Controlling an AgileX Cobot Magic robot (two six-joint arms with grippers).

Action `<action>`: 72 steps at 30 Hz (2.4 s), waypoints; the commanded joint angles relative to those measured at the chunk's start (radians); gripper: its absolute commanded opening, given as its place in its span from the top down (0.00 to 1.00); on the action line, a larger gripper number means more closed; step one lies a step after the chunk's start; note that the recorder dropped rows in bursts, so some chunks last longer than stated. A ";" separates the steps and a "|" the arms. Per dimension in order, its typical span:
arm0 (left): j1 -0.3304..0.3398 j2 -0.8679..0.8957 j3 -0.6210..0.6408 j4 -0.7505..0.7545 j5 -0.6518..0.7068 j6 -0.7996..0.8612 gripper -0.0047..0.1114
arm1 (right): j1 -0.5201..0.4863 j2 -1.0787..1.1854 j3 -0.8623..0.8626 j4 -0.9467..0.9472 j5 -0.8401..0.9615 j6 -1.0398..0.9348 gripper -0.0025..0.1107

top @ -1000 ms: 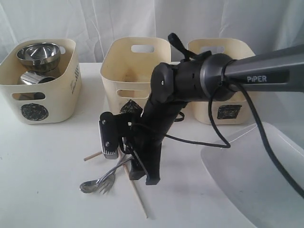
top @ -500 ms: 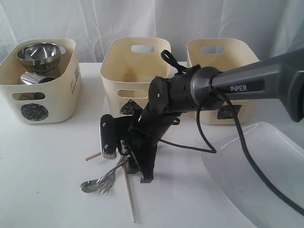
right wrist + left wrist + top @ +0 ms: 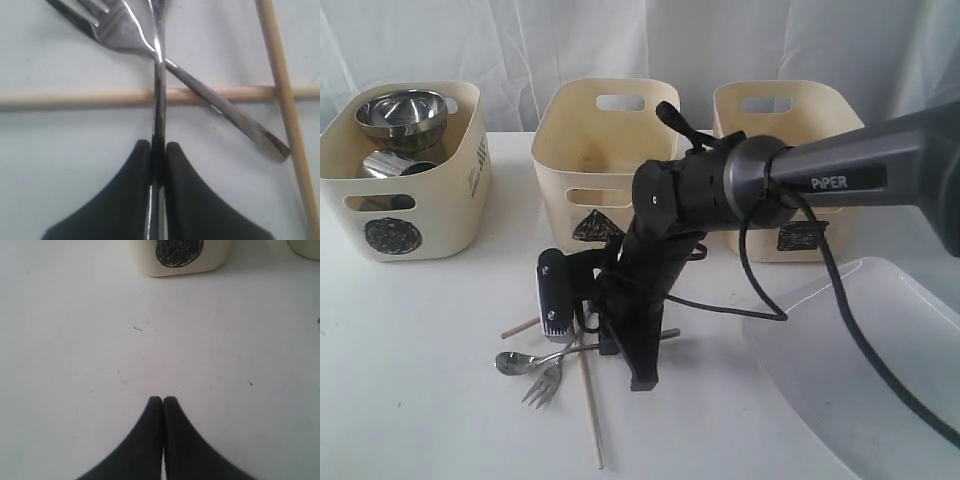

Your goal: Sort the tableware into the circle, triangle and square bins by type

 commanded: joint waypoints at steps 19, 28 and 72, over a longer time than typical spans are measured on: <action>-0.005 -0.003 0.007 -0.004 0.011 0.001 0.96 | 0.001 -0.246 0.002 0.061 -0.152 0.282 0.98; -0.005 -0.003 0.007 -0.004 0.011 0.001 0.96 | 0.000 -0.275 0.002 0.138 -0.634 0.562 0.98; -0.005 -0.003 0.007 -0.004 0.011 0.001 0.96 | -0.061 -0.025 -0.012 0.200 -1.081 0.687 0.74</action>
